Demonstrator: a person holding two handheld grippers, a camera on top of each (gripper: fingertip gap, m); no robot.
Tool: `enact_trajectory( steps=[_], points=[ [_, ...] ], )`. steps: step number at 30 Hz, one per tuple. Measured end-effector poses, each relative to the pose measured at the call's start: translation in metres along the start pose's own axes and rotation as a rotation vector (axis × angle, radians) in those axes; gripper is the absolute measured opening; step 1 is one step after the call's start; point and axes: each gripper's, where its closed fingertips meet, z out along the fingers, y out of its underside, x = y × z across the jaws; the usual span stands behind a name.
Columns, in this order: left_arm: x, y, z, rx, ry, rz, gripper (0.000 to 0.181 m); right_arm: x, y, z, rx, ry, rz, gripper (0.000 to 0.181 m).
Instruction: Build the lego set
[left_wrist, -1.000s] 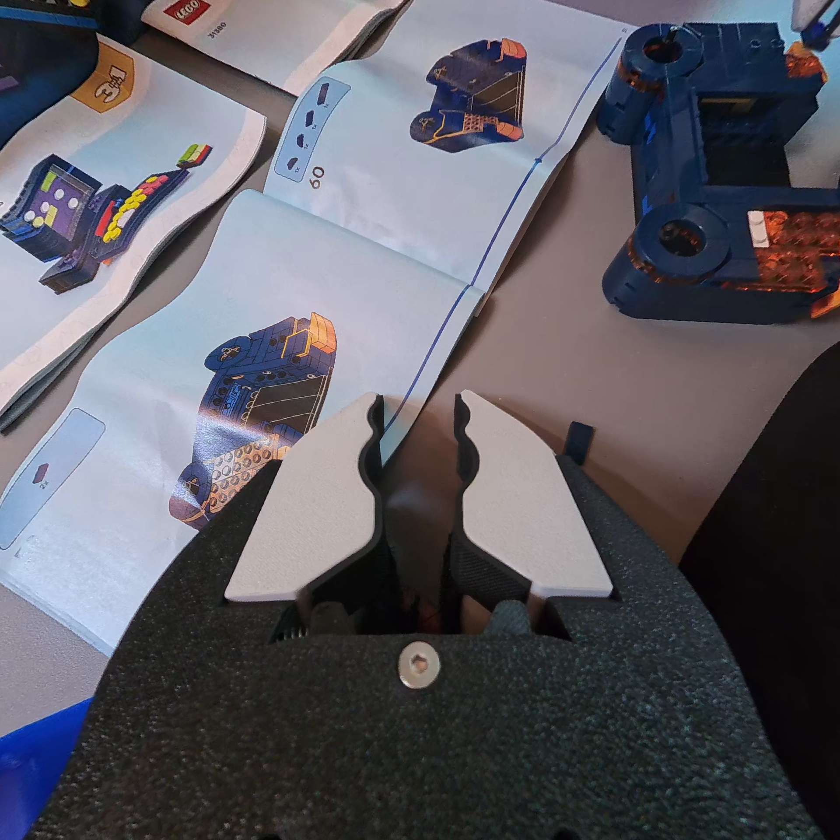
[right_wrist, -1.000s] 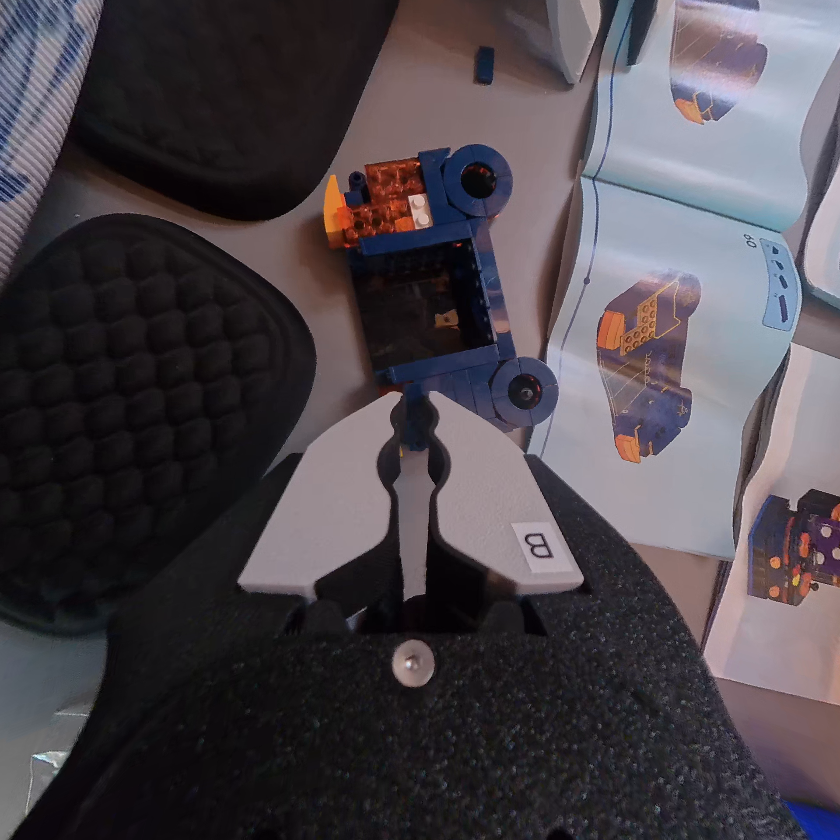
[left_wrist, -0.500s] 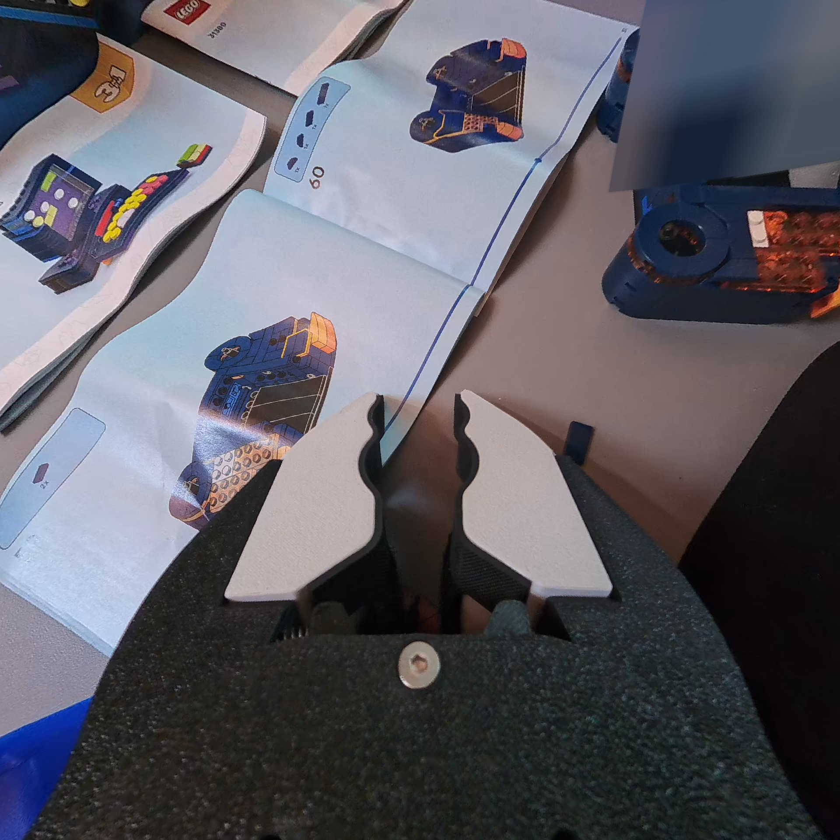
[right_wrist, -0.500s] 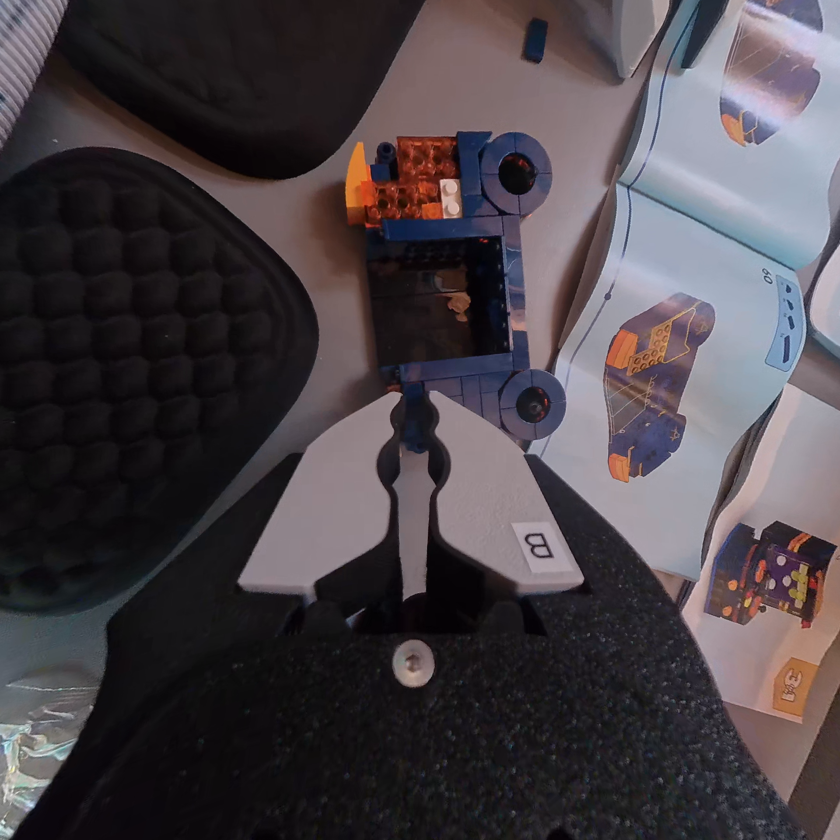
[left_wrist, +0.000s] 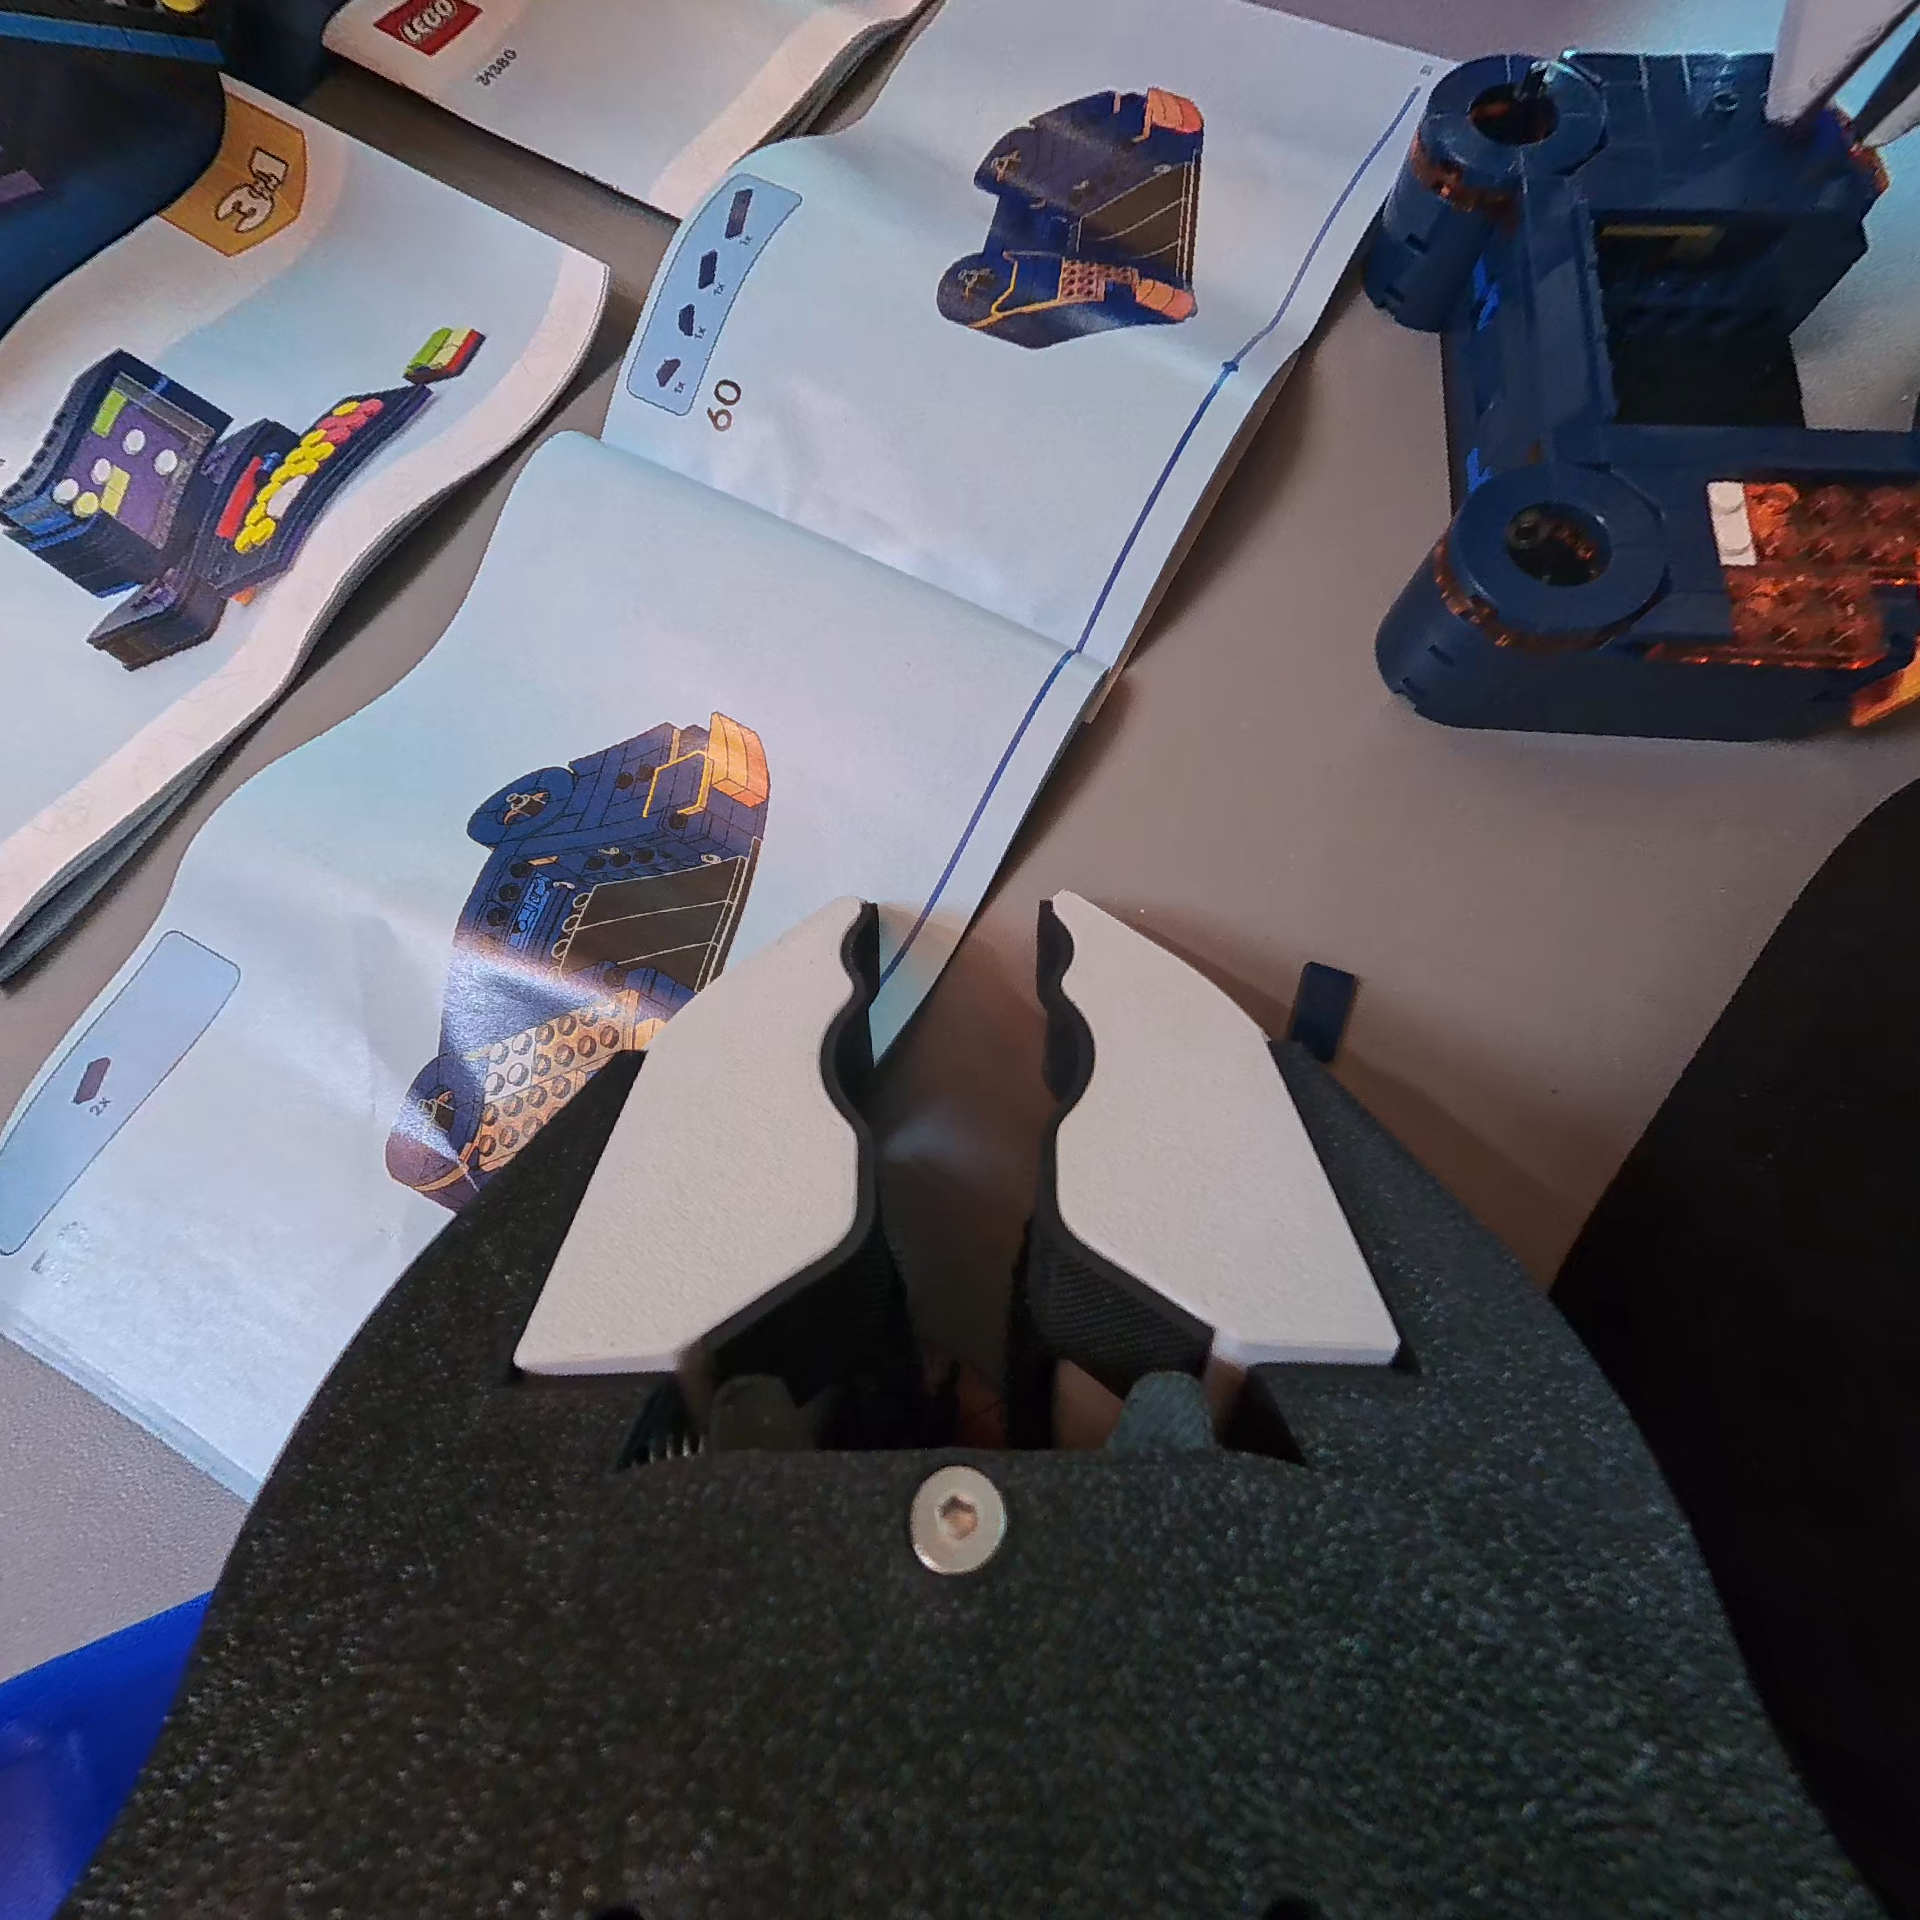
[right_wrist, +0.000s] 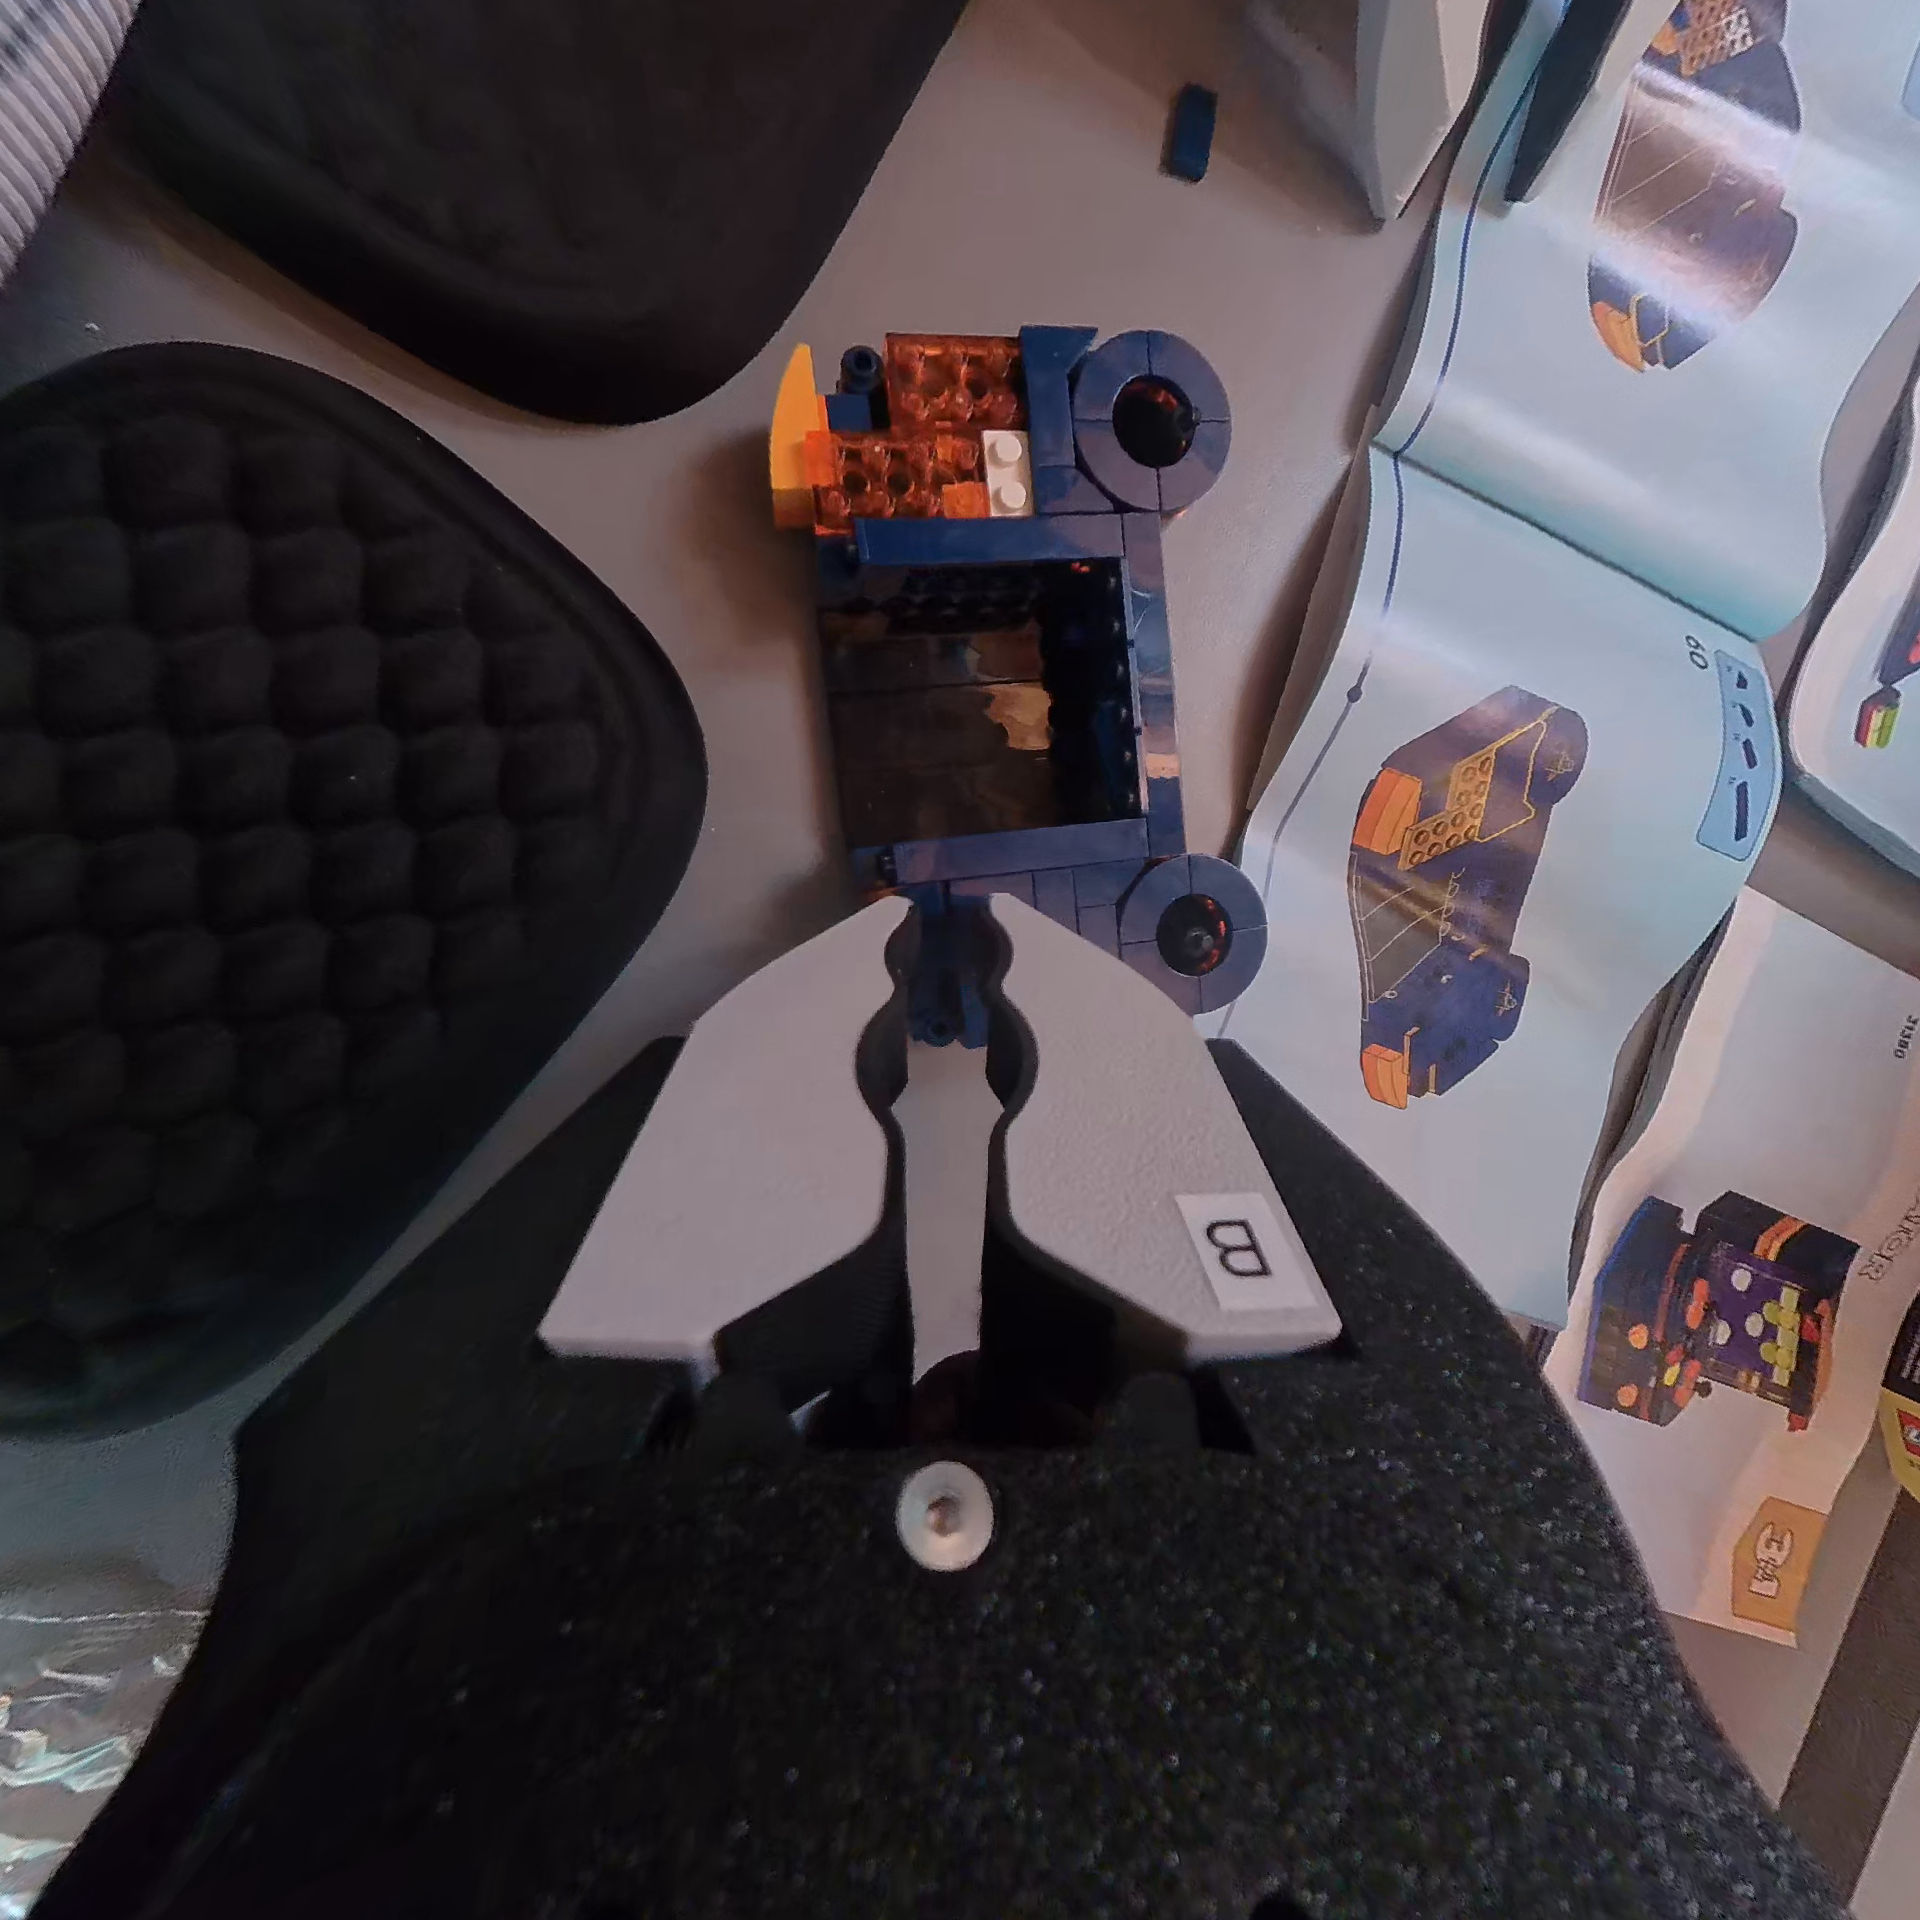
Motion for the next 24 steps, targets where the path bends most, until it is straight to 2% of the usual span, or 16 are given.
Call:
enact_trajectory(
  steps=[6,9,12,14,16,20,22,24],
  points=[
    [0.0,0.0,0.0,0.0,0.0,0.001,0.029,0.006,-0.001,-0.001,0.019,0.044,0.016,0.009],
    [0.0,0.0,0.0,0.0,-0.001,0.001,0.029,0.012,-0.001,-0.006,0.035,0.102,0.069,0.0],
    [0.0,0.0,0.0,-0.001,-0.003,0.006,0.029,0.003,0.001,-0.009,0.035,0.067,0.26,0.0],
    [0.002,-0.002,-0.001,0.003,0.004,0.023,0.026,0.007,0.002,-0.009,0.056,0.142,0.422,0.0],
    [0.011,-0.02,-0.007,0.092,0.056,0.011,0.026,0.006,-0.002,-0.009,0.107,0.21,0.588,0.0],
    [0.039,-0.084,-0.031,0.345,0.284,-0.033,0.02,0.002,-0.006,-0.014,0.253,0.398,0.958,0.0],
    [0.057,-0.104,-0.025,0.334,0.394,0.001,0.015,-0.003,-0.005,-0.014,0.327,0.468,1.076,0.0],
    [0.076,-0.113,-0.003,0.234,0.486,0.029,0.012,-0.007,0.006,-0.013,0.325,0.551,1.126,0.0]
  ],
)
